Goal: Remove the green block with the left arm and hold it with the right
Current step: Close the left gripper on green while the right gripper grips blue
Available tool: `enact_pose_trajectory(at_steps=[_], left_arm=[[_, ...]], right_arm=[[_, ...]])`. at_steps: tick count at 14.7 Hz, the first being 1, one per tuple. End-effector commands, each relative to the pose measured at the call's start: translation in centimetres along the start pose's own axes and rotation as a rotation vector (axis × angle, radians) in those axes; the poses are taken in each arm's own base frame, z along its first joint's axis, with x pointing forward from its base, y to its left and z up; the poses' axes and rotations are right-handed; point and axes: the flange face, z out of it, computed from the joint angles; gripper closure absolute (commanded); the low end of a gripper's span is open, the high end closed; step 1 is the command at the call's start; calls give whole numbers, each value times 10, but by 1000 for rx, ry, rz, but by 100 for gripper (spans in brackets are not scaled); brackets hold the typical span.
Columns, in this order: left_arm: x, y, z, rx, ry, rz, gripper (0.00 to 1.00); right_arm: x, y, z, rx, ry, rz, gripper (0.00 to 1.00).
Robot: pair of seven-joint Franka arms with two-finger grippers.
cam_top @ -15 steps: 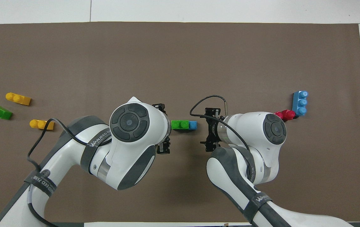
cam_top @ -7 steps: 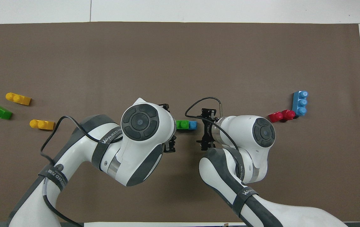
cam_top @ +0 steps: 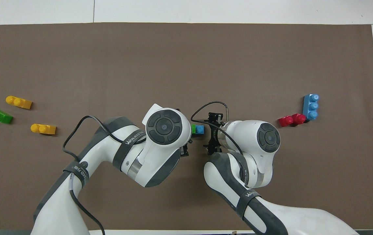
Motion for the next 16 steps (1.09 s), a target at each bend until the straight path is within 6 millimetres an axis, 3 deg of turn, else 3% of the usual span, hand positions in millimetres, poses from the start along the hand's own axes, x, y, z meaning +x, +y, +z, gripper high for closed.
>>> enact_pose_trajectory(at_steps=[1, 9, 11, 14, 16], left_arm=[[-9, 3, 3, -22, 7, -16, 0], [-6, 4, 16, -15, 17, -38, 0], [-7, 4, 16, -17, 15, -38, 0], [-5, 3, 19, -20, 13, -40, 0], [-4, 3, 21, -22, 11, -39, 0]], right_arm=[[-12, 2, 4, 10, -24, -8, 0], [-13, 0, 9, 23, -20, -8, 1], [-12, -1, 10, 26, -19, -4, 14], [-11, -1, 11, 25, -18, -4, 57], [-10, -1, 10, 26, -20, 0, 78]])
